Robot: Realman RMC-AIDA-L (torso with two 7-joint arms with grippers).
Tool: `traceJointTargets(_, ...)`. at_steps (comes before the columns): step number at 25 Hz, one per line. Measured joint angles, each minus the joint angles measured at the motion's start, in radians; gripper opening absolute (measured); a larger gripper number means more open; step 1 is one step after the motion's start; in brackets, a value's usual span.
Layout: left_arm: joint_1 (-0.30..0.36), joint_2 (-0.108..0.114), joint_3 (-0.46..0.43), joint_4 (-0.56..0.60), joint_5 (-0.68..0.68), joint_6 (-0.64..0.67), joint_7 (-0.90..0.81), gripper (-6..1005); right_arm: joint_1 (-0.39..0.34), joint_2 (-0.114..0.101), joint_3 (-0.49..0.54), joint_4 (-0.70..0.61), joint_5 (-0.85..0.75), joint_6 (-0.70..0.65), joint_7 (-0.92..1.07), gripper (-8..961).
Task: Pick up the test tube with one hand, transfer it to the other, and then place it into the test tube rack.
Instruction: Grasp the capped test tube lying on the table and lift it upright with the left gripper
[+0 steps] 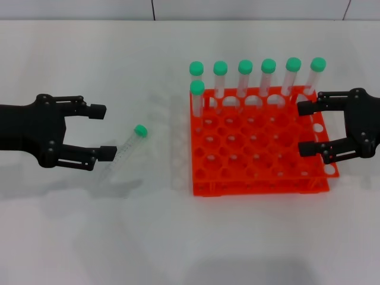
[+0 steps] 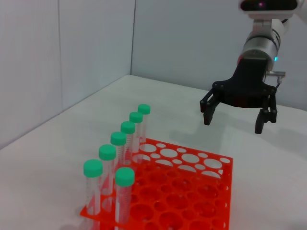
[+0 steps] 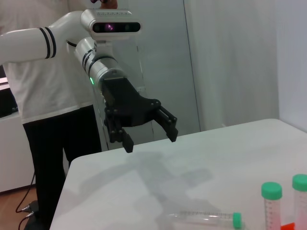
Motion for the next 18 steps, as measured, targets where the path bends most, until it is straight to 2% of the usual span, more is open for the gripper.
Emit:
traceJointTargets(10, -0.001, -0.001, 0.004, 0.000, 0.002, -0.015, -0.002, 867, -0.001, 0.007, 0.003, -0.001, 0.000, 0.010, -0.009, 844)
traceJointTargets(14, -0.003, -0.002, 0.007, 0.001, 0.007, -0.019, -0.015, 866, -0.009, 0.018, -0.002, -0.006, 0.000, 0.051, -0.013, 845)
traceJointTargets(18, -0.014, 0.001, 0.009, 0.039, 0.028, -0.020, -0.109, 866, -0.025, 0.030, 0.002, -0.025, 0.001, 0.076, -0.023, 846)
